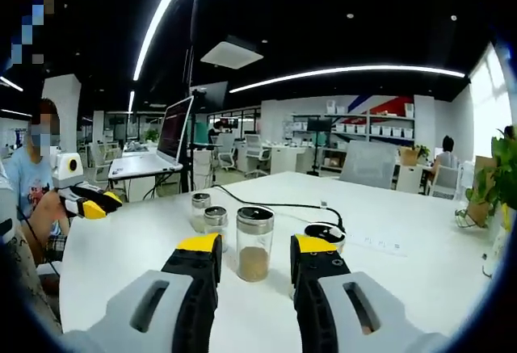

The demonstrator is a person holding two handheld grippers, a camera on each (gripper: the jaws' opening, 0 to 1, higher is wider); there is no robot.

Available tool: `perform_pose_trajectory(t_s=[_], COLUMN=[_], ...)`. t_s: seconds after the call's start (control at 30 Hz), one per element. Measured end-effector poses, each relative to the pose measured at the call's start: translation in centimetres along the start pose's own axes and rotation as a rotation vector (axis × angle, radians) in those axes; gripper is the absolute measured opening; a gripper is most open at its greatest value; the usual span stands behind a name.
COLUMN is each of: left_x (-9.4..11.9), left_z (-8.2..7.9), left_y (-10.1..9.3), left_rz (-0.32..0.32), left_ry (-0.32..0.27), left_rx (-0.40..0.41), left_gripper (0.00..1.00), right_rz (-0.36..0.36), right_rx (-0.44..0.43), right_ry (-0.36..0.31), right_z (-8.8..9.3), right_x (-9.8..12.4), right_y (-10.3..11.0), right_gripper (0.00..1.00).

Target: Rotate the seasoning bottle until the label or dispensing opening points toward the visible target arrow and the bottle remains upright within the marked orientation range

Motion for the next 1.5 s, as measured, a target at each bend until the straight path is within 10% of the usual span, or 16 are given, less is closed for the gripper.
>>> perform_pose_trajectory(t_s=[1.5], left_x=[3.0], left_z=[0.9], left_y=[4.1], left_rz=[-0.153], left_ry=[-0.023], left_rx=[0.042], left_gripper=[0.33], right_rz=[-0.023], right_rx=[-0.051], right_ry=[0.107], right_z=[3.5], right_x=[-9.4], right_y=[0.2], right_gripper=[0.41])
Point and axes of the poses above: the point that each gripper's makers call its tool centre point, and the gripper's own axes: x roughly backward along the fingers, y roughly to its left, z roughly out of its underside, the point moved 1 cm from there along x, roughly backward along the fingers, and after that the axes turned 11 degrees about -y, right-handed, at the moved point
